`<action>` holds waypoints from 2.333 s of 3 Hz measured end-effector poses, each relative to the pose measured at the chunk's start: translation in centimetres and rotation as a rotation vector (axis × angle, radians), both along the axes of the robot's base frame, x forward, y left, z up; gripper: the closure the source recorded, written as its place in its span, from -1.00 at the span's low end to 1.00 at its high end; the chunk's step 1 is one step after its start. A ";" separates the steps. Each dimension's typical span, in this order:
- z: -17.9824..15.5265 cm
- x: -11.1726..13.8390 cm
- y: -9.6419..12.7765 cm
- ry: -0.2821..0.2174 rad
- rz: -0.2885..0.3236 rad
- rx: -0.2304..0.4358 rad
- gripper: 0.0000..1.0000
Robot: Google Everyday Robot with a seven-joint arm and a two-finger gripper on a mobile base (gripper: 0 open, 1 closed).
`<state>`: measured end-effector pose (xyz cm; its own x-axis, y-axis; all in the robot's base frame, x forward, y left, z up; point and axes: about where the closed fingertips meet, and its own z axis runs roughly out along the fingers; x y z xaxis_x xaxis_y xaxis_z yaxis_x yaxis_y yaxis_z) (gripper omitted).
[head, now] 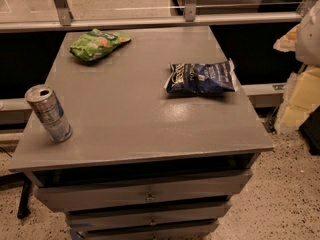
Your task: Move blue chip bag near green rice chip bag
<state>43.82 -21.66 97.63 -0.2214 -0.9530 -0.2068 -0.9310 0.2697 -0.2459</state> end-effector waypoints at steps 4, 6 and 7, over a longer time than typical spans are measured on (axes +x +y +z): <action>-8.8 8.4 5.9 -0.030 -0.022 0.353 -1.00; -10.3 14.5 9.9 -0.157 0.018 0.460 -1.00; -11.5 16.5 10.8 -0.192 0.030 0.463 -0.66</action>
Offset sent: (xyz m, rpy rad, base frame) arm 0.0427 0.0290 -0.0840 0.3507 0.0780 -0.0751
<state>60.28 -10.85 86.16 -0.1118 -0.7570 -0.6438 -0.8897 0.3649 -0.2744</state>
